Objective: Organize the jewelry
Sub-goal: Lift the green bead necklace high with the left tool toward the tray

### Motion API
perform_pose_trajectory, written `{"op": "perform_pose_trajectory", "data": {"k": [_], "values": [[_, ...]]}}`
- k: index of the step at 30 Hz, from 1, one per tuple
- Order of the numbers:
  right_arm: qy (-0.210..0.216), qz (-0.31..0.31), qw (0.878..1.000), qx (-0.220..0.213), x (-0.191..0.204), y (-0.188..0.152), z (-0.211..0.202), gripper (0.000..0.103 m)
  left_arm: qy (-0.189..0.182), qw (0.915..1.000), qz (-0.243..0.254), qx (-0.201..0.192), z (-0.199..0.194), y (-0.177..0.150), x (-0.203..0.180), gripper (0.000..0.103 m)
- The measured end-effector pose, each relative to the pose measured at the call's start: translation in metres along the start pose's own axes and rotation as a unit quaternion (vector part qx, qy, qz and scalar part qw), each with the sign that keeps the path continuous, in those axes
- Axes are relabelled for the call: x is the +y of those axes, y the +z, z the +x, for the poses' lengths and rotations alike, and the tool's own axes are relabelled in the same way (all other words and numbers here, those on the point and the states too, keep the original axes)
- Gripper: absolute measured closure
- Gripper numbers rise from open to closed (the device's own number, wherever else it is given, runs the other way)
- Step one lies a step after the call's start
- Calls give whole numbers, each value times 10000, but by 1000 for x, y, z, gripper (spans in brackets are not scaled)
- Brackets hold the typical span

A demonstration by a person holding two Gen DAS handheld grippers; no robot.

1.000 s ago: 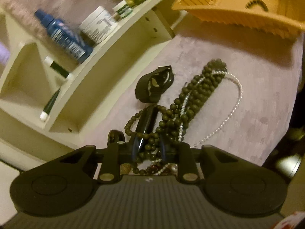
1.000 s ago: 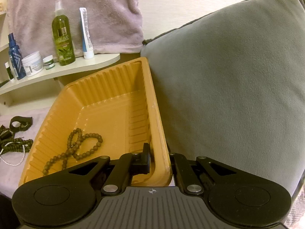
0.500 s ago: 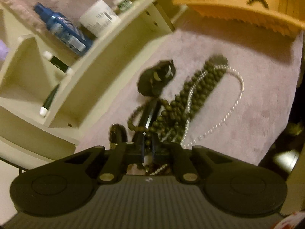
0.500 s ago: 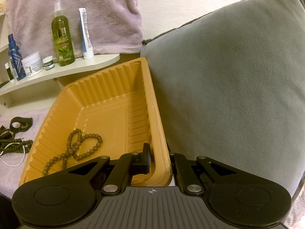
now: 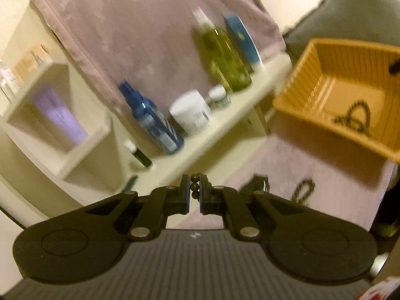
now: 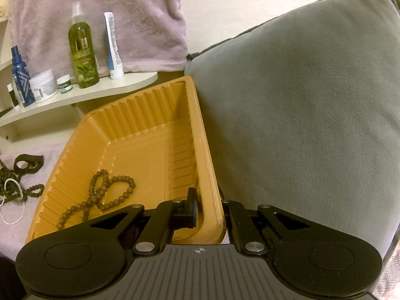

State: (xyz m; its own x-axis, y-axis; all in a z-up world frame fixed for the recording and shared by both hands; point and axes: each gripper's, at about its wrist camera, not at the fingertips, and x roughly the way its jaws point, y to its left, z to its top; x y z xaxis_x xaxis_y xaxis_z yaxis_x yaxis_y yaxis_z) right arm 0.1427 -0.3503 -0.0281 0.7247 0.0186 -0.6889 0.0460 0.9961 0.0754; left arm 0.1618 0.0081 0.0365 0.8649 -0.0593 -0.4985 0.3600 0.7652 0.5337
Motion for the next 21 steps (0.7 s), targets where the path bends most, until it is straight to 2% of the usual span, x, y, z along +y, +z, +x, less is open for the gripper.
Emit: {"op": "perform_pose_trajectory", "data": {"k": [7, 21], "values": [[5, -19, 10000, -27, 1, 0, -1, 97, 16, 9989, -203, -418, -16, 35, 19, 97], [24, -4, 10000, -82, 2, 0, -3, 98, 60, 9922, -257, -1220, -51, 109, 42, 97]]}}
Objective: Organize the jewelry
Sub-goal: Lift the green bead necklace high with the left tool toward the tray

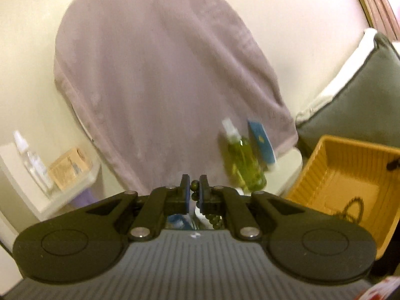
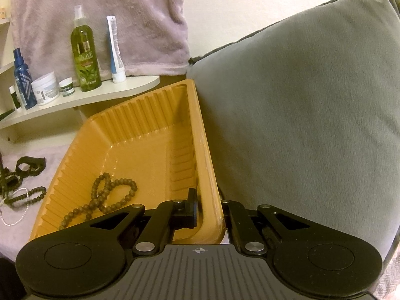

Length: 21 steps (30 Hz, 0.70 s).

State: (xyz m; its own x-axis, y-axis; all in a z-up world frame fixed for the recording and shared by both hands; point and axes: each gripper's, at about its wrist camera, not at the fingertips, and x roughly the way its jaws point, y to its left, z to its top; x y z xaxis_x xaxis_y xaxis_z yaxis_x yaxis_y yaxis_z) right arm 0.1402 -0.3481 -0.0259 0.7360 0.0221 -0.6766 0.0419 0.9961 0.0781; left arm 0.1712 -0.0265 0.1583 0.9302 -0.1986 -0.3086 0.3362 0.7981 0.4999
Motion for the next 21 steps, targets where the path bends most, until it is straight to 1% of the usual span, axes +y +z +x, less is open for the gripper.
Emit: {"op": "perform_pose_trajectory", "data": {"k": [6, 14, 21], "values": [[3, 15, 10000, -20, 1, 0, -2, 98, 88, 9995, 63, -282, -6, 29, 4, 97], [8, 33, 10000, -56, 2, 0, -4, 98, 101, 9982, 79, -593, -12, 63, 9, 97], [18, 59, 10000, -76, 2, 2, -5, 98, -96, 9959, 111, -893, -18, 97, 4, 97]]}}
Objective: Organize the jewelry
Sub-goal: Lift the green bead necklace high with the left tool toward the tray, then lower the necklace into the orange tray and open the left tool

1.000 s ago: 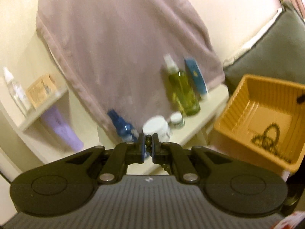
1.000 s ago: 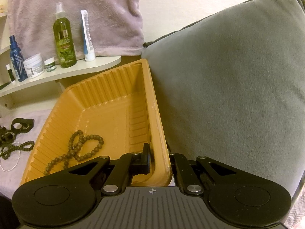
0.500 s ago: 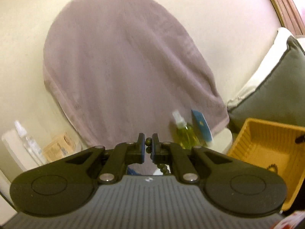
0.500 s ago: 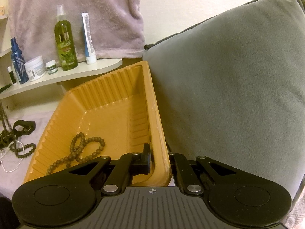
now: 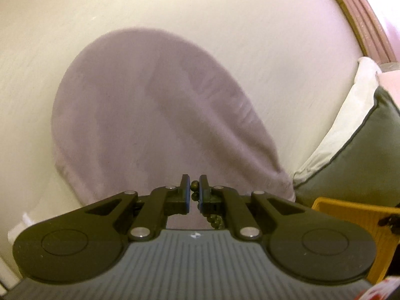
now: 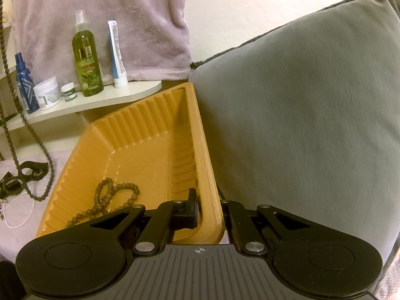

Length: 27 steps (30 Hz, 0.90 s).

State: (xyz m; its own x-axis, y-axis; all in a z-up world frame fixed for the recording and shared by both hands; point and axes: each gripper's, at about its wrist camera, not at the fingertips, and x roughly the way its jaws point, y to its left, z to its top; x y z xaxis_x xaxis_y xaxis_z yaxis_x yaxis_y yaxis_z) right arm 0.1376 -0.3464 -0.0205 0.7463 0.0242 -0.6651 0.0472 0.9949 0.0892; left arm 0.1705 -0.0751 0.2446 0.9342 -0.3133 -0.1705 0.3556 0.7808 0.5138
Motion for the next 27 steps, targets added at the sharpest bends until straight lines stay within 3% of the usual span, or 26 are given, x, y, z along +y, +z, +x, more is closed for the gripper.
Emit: {"op": "perform_pose_trajectory", "data": {"k": [10, 15, 21, 27], "values": [[24, 32, 10000, -58, 1, 4, -1, 98, -416, 9976, -22, -554, -1, 58, -18, 97], [36, 66, 10000, -57, 1, 2, -3, 98, -641, 9960, -13, -628, 6, 70, -35, 97], [20, -16, 10000, -55, 2, 3, -4, 98, -1079, 9936, -79, -338, 31, 56, -66, 97], [29, 5, 10000, -24, 2, 3, -2, 98, -1538, 9874, -202, 302, 55, 9, -109, 97]]}}
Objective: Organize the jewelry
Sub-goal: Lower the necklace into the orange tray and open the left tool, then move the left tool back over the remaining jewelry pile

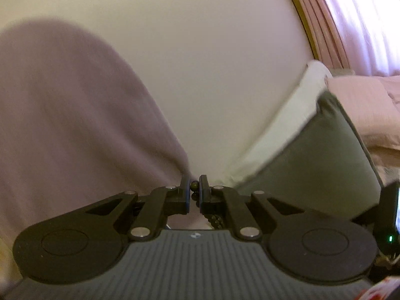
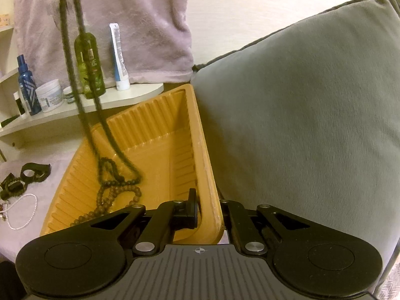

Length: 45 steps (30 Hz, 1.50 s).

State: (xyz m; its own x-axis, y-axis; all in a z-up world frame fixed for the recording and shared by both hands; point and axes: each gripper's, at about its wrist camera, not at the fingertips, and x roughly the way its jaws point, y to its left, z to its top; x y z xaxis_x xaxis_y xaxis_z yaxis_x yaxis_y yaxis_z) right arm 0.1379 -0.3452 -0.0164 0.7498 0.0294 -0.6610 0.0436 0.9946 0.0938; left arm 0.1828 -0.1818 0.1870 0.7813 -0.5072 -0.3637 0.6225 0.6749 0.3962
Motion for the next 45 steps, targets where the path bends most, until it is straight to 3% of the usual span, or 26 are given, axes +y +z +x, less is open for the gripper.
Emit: {"op": "perform_pose_trajectory", "data": {"k": [6, 13, 17, 20, 24, 28, 36, 41, 45], "values": [[14, 14, 10000, 30, 0, 1, 1, 98, -393, 9967, -417, 577, 38, -48, -14, 97], [3, 34, 10000, 61, -1, 0, 3, 98, -687, 9872, -888, 1129, 70, -89, -24, 96], [3, 33, 10000, 82, -2, 0, 4, 98, -696, 9838, -1043, 1284, 73, -102, -22, 92], [9, 29, 10000, 88, -2, 1, 5, 98, -628, 9828, -1152, 1298, 67, -111, -18, 81], [18, 32, 10000, 82, -2, 1, 4, 98, -334, 9813, -1441, 1232, 46, -122, 1, 80], [51, 34, 10000, 51, -3, 1, 2, 98, 215, 9751, -1759, 1337, 15, -149, 30, 75], [53, 34, 10000, 39, -2, 0, -2, 98, 1601, 9417, -2534, 1528, -59, -220, 80, 66], [13, -7, 10000, 83, -1, 0, -1, 98, 2123, 9197, -2787, 1774, -89, -268, 85, 64], [-18, -53, 9999, 124, -1, 1, 1, 98, 2233, 9071, -2978, 1968, -105, -301, 76, 64]]}}
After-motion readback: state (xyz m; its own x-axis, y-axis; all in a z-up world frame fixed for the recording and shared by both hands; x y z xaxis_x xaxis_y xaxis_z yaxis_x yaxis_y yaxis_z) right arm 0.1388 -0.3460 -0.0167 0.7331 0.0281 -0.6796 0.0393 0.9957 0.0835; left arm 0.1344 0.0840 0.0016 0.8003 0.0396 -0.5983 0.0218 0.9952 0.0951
